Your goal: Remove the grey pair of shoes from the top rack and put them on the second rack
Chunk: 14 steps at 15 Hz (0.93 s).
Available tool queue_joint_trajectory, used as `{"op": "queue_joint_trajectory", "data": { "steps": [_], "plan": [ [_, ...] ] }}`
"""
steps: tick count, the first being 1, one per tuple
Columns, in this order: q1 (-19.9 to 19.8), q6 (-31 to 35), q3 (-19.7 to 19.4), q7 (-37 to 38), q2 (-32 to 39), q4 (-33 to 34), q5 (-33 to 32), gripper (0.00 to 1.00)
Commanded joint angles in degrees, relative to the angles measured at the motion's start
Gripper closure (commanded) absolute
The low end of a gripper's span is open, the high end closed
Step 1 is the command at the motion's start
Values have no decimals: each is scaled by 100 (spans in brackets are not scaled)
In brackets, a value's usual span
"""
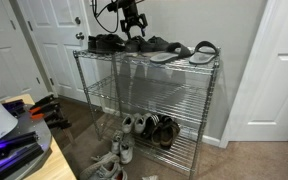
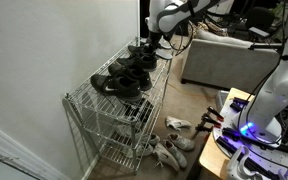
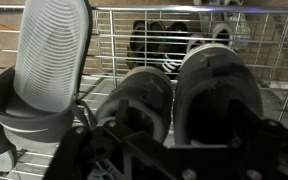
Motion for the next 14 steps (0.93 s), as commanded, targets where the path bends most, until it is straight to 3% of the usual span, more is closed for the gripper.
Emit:
{"op": "queue_joint_trajectory", "data": {
  "steps": [1, 8, 14],
  "plan": [
    [105, -188, -11, -213, 270, 133, 126, 0],
    [331, 343, -177, 141, 251, -13, -502, 0],
    [318, 514, -328, 16, 536, 476, -788, 0]
  ]
}}
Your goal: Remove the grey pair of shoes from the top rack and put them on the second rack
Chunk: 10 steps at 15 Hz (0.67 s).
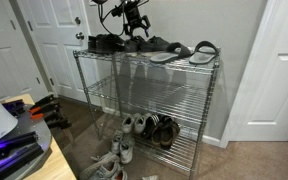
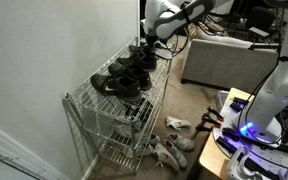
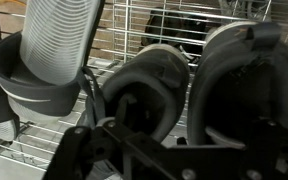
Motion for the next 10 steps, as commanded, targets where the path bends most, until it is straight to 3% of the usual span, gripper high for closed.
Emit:
{"op": "queue_joint_trajectory", "data": {
  "steps": [1, 5, 8, 9, 10],
  "plan": [
    [-12, 104, -103, -130, 294, 333, -72, 0],
    [-355, -464, 164, -915, 889, 923, 924, 0],
    [-444, -961, 183, -1135, 1244, 1350, 1240, 2],
    [-460, -1172, 179, -1169, 1345, 1511, 1299, 26],
    [-464, -1317, 165, -1151, 1422, 1648, 1322, 27]
  ]
}}
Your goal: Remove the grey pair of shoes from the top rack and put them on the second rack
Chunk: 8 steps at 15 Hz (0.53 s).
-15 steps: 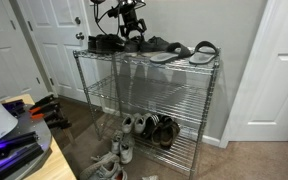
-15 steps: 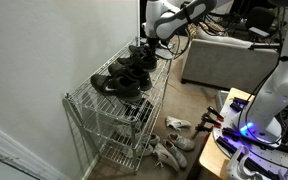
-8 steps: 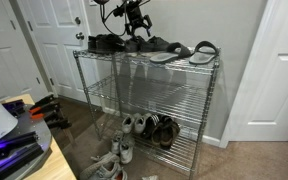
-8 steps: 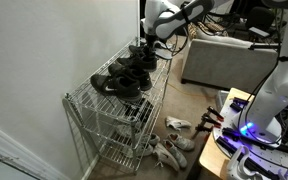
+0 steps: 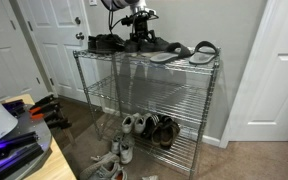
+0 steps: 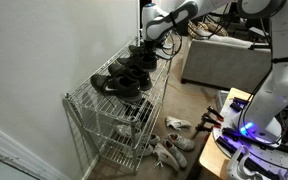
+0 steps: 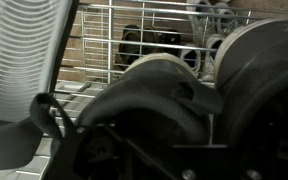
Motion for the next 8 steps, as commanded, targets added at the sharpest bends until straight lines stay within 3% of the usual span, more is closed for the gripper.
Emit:
{"op": "queue_joint_trajectory", "data": {
  "steps": [1, 8],
  "plan": [
    [-139, -709, 80, -257, 332, 640, 269, 31],
    [-75, -1686, 28, 8, 300, 1127, 317, 77]
  ]
}}
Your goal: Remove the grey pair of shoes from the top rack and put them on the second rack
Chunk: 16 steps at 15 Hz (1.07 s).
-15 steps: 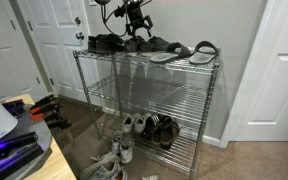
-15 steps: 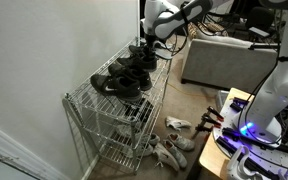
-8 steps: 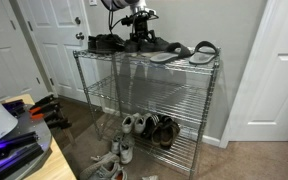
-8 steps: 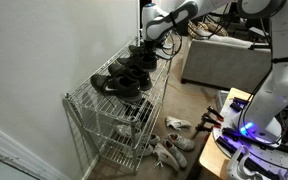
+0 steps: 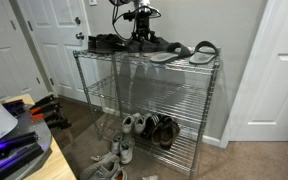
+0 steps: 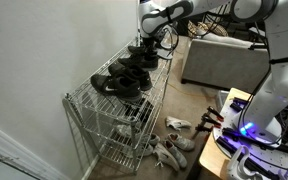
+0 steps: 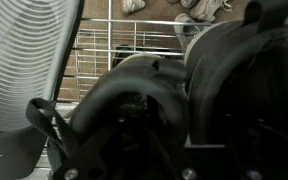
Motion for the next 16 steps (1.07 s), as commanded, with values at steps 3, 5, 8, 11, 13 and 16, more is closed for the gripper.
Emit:
{"op": "queue_joint_trajectory", "data": {
  "steps": [3, 5, 8, 11, 13, 16],
  "plan": [
    [-65, -667, 1, 19, -110, 230, 179, 94],
    [-75, -750, -11, 17, -123, 195, 188, 95],
    [-79, -840, -32, 31, -184, 107, 181, 93],
    [-9, -1031, -56, 107, -528, -163, 98, 93],
    [33, -1238, -62, 118, -969, -493, 29, 93],
    [23, -1507, -58, 12, -1689, -1103, -28, 93]
  ]
}}
